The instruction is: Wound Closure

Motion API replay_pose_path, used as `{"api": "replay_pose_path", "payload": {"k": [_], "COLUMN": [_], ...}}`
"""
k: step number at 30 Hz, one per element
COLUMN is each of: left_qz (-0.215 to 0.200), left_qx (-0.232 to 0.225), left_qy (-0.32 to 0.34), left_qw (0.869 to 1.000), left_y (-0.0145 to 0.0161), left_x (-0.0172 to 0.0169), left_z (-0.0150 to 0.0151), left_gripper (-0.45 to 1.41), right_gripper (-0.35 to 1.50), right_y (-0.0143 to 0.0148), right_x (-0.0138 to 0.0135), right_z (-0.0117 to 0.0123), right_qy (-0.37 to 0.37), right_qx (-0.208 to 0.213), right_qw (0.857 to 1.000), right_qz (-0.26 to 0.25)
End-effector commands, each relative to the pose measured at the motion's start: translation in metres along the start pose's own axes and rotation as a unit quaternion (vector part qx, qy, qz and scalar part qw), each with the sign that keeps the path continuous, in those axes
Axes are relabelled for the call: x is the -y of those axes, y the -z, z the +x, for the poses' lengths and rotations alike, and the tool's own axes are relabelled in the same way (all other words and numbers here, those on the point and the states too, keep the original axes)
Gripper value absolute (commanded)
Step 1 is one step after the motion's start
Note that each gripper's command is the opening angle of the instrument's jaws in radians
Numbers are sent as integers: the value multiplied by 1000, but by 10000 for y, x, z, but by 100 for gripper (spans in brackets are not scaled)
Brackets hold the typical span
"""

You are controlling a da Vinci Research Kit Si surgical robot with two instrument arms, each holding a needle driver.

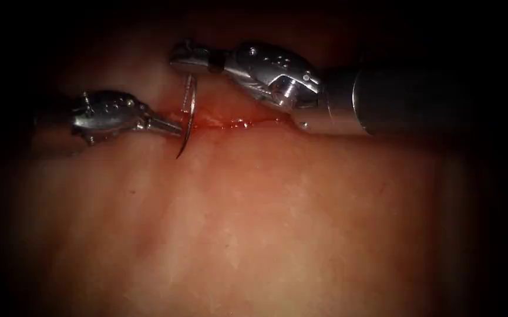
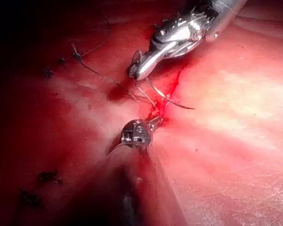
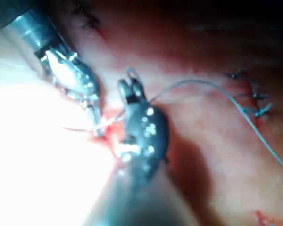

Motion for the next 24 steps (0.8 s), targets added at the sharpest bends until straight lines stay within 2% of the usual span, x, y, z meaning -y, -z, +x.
{"api": "replay_pose_path", "payload": {"k": [1, 7, 8, 13, 16, 24], "left_qz": [0, -4, -7, -6, -3, -8], "left_qx": [-1, 1, 2, 2, 4, 21], "left_qy": [1, 0, -1, -4, -2, -3], "left_qw": [1000, 1000, 1000, 1000, 1000, 1000], "left_y": [-6, -4, -4, -5, -10, -23], "left_x": [9, 26, 31, 39, 44, 50], "left_z": [0, 0, 1, 1, -7, -26], "left_gripper": [-45, -45, -40, -38, -42, -45], "right_gripper": [-35, -35, -35, -35, -35, -35], "right_y": [-9, -14, -14, -13, -12, -23], "right_x": [-3, -4, -7, -17, -27, -29], "right_z": [-1, -3, -4, -6, -9, -16], "right_qy": [7, 40, 55, 97, 135, 166], "right_qx": [-1, -1, 3, 18, 35, 52], "right_qw": [1000, 999, 998, 995, 990, 984], "right_qz": [0, 2, -5, -19, -37, -46]}}
